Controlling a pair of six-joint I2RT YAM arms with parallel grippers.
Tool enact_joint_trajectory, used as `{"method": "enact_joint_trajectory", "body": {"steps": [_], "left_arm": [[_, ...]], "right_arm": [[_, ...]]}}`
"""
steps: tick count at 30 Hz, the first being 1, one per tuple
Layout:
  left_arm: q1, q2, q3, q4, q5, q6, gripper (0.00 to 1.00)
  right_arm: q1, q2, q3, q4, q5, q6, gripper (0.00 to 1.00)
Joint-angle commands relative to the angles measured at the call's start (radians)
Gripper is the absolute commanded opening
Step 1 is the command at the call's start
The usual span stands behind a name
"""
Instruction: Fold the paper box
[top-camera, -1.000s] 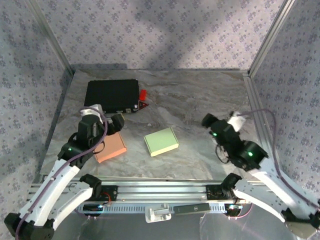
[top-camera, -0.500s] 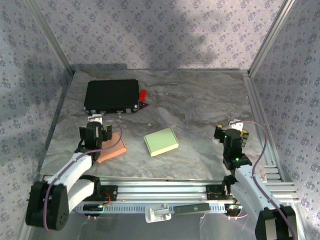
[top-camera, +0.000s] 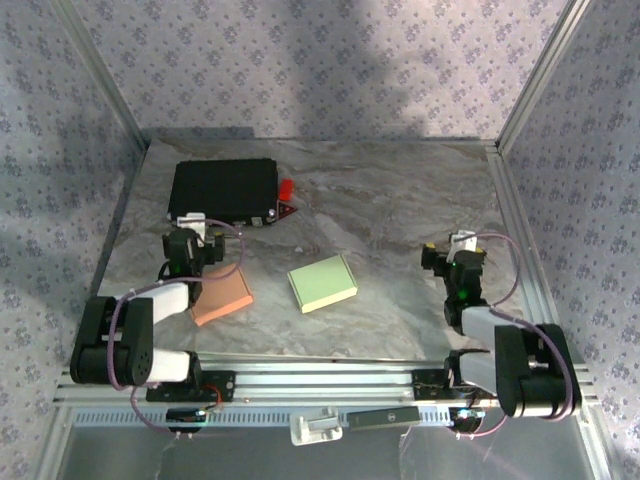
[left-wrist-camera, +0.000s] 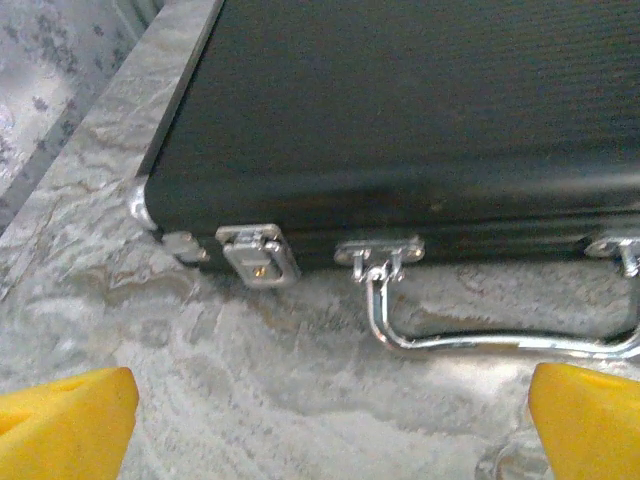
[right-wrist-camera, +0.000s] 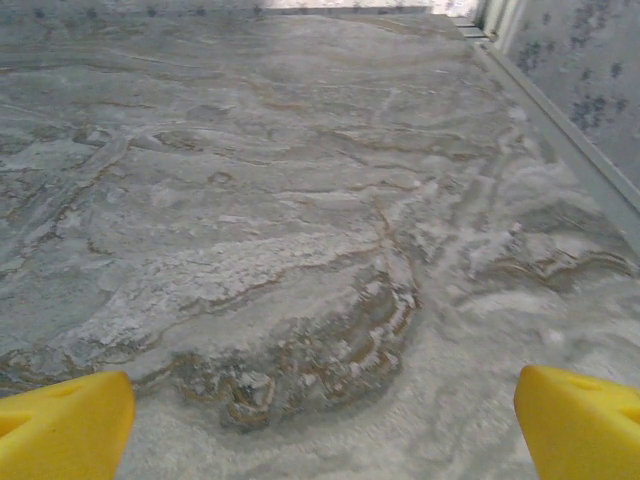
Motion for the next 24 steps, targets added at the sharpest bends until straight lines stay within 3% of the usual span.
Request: {"method": "enact_joint_trajectory", "body": {"steps": [1, 8, 15, 19, 21, 22, 24], "left_arm": [[0.006, -0.002, 0.015, 0.063, 0.042, 0.016, 1.00], [0.008, 0.003, 0.023, 0.054, 0.070, 0.020, 1.00], [0.103, 0.061, 0.111, -0.043, 0.148, -0.080, 1.00], [0.154, 0.103, 0.154, -0.069, 0.198, -0.151, 1.00], [0.173, 0.141, 0.083, 0.129, 0.255, -0.173, 1.00], [0.160, 0.113, 0.080, 0.078, 0.261, -0.153, 1.00], [0.134, 0.153, 0.004, 0.263, 0.243, -0.125, 1.00]], "right_arm": [[-0.009, 0.048, 0.052, 0.125, -0.079, -0.067, 0.99], [-0.022, 0.282, 0.041, 0.362, -0.102, -0.079, 0.99], [-0.044, 0.307, 0.221, 0.062, -0.031, -0.024, 0.99], [-0.040, 0.307, 0.213, 0.074, -0.028, -0.027, 0.99], [-0.041, 0.308, 0.213, 0.076, -0.028, -0.027, 0.99], [-0.041, 0.308, 0.212, 0.073, -0.028, -0.027, 0.99], [-0.041, 0.308, 0.211, 0.075, -0.027, -0.027, 0.99]]}}
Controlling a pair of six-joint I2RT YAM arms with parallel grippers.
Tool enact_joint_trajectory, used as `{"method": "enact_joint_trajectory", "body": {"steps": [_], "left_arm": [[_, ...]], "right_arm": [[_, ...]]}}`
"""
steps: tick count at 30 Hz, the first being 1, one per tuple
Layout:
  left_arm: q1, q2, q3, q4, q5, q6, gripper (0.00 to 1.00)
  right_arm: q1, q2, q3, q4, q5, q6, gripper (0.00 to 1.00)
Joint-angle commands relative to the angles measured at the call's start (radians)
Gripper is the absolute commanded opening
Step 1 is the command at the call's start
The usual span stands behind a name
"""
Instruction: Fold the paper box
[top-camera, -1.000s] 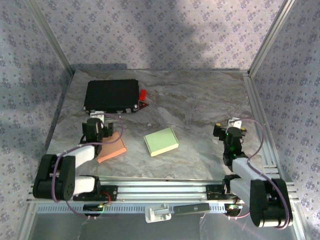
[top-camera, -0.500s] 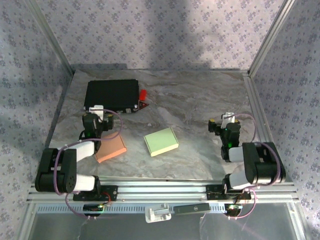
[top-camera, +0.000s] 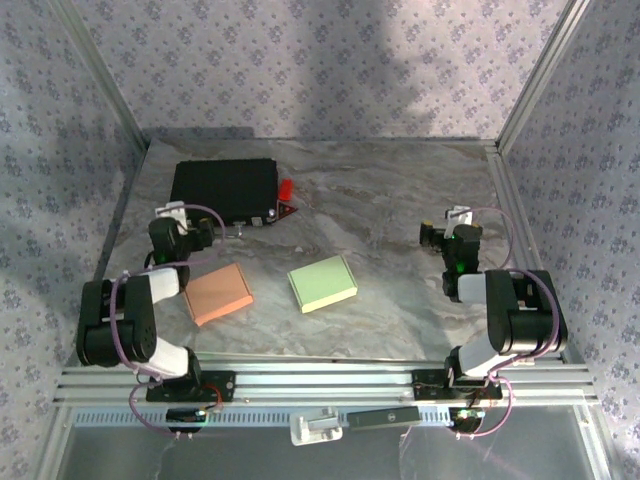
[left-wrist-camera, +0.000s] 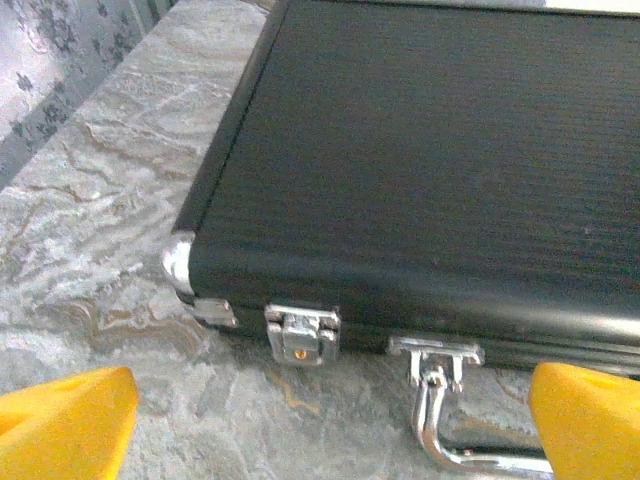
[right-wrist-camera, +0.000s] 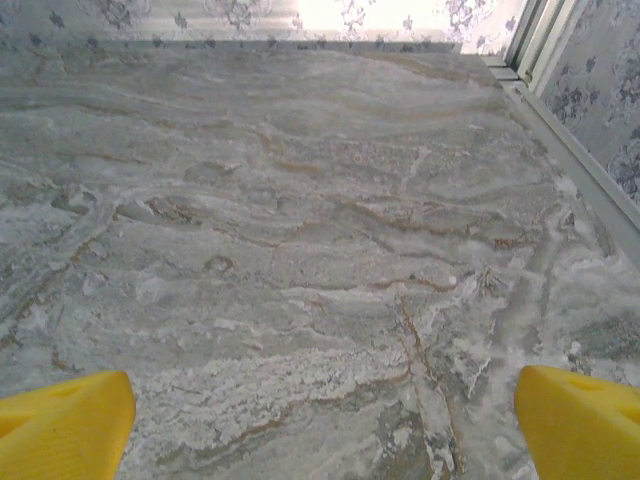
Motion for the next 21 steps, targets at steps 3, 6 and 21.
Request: {"method": "enact_joint_trajectory", "body": {"steps": [3, 6, 21], "left_arm": [[-0.024, 0.043, -0.111, 0.253, 0.036, -0.011, 1.00], [-0.049, 0.069, -0.067, 0.213, -0.017, -0.003, 1.00], [-0.058, 0.066, -0.055, 0.185, -0.047, -0.004, 1.00]], "right_arm": [[0.001, 0.008, 0.001, -0.022, 0.023, 0.011, 0.99], [0.001, 0.008, 0.001, -0.022, 0.024, 0.012, 0.99], [0.004, 0.006, -0.003, -0.017, 0.029, 0.009, 0.99]]}}
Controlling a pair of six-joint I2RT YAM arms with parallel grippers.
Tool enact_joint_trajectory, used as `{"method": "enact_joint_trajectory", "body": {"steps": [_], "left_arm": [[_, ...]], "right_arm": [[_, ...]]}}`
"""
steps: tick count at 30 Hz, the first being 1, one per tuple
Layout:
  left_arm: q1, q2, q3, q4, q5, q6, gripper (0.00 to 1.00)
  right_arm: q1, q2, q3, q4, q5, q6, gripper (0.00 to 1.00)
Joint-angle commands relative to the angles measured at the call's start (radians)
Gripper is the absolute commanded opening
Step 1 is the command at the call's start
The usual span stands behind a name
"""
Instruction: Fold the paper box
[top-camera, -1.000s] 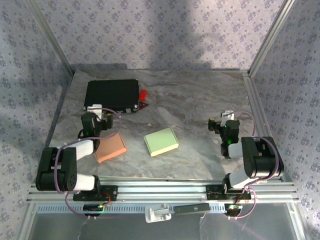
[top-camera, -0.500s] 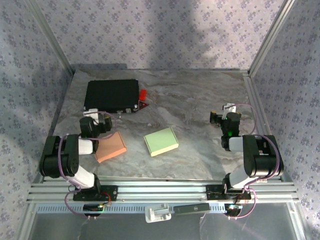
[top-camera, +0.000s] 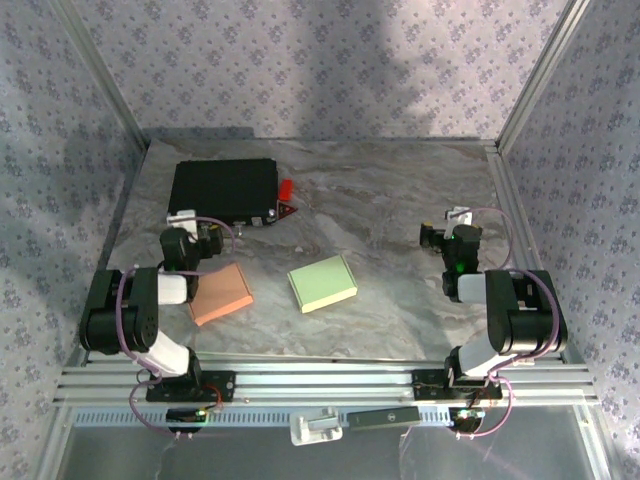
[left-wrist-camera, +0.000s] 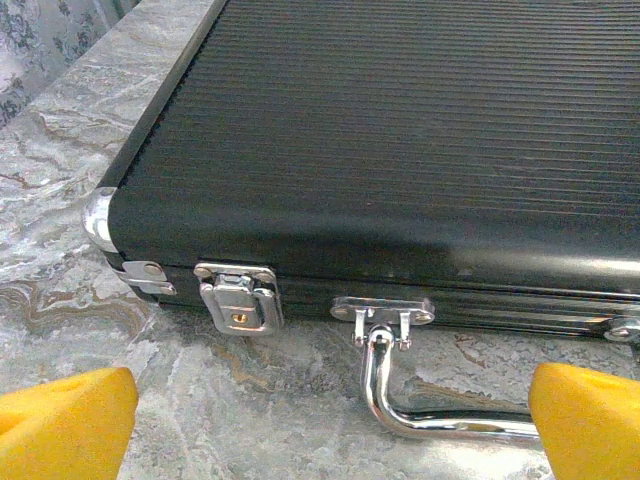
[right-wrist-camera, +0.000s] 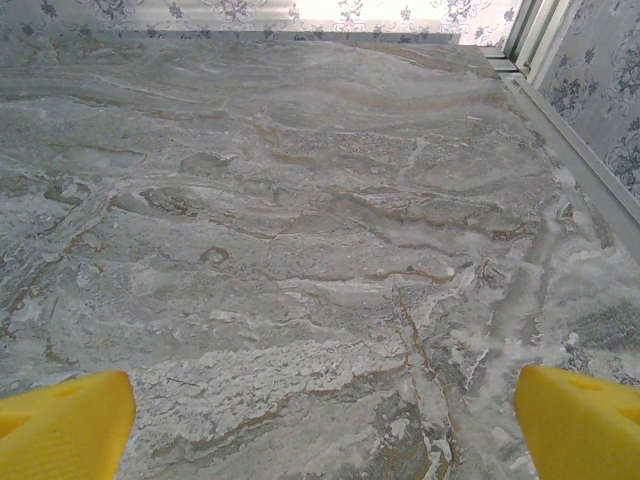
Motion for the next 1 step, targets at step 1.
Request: {"method": "enact_joint_trajectory", "body": {"steps": [1], "left_arm": [[-0.003, -0.003, 0.010, 0.029, -0.004, -0.004, 1.00]], "right_arm": [[0.006, 0.004, -0.007, -0.001, 0.031, 0.009, 0.99]]}}
